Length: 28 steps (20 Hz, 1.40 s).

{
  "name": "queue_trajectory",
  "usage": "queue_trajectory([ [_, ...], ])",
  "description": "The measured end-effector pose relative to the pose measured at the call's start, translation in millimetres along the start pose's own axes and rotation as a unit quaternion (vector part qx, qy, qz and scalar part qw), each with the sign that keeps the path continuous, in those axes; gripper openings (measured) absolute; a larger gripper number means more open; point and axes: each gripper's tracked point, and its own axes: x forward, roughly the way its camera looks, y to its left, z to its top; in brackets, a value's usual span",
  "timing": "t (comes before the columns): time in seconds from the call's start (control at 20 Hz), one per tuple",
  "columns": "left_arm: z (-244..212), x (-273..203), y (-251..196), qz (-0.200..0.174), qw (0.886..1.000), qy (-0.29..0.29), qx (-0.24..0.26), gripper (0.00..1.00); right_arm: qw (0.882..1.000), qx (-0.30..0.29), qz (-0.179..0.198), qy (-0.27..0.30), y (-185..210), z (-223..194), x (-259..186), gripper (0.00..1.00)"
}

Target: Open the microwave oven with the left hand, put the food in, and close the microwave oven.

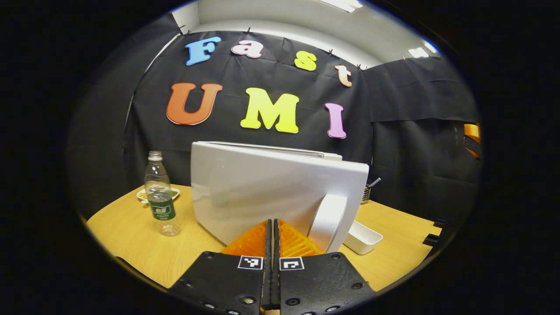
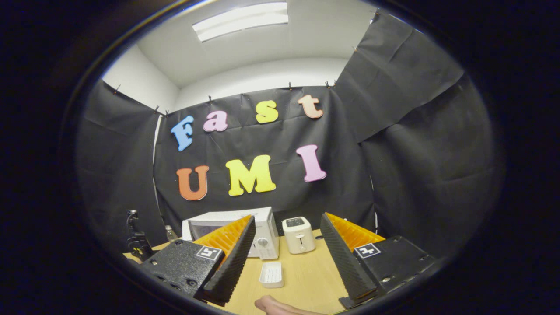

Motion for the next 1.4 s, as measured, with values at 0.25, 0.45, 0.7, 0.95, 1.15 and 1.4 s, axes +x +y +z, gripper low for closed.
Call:
queue_trajectory([
  [0.25, -1, 52, -28, -0.017, 1.0, 0.006, 0.003, 0.0, 1.0, 0.005, -0.006, 0.003, -14, -4, 6, 0.95],
  [0.45, 1, 89, -42, -0.015, 1.0, 0.011, 0.0, 0.0, 1.0, 0.008, -0.007, 0.007, -26, -9, 14, 0.95],
  [0.7, 7, 133, -52, 0.002, 1.0, 0.015, 0.001, 0.0, 1.0, 0.02, -0.011, 0.021, -48, -22, 30, 0.95],
  [0.95, 15, 178, -60, 0.019, 1.0, 0.008, -0.009, 0.0, 0.999, 0.001, -0.018, 0.03, -78, -34, 46, 0.95],
  [1.15, 2, 217, -55, 0.052, 0.998, 0.028, -0.033, 0.0, 0.999, -0.005, -0.027, 0.038, -100, -40, 55, 0.95],
  [1.4, -3, 220, -57, 0.066, 0.997, 0.036, -0.028, 0.0, 0.998, 0.005, -0.03, 0.052, -107, -55, 63, 0.95],
])
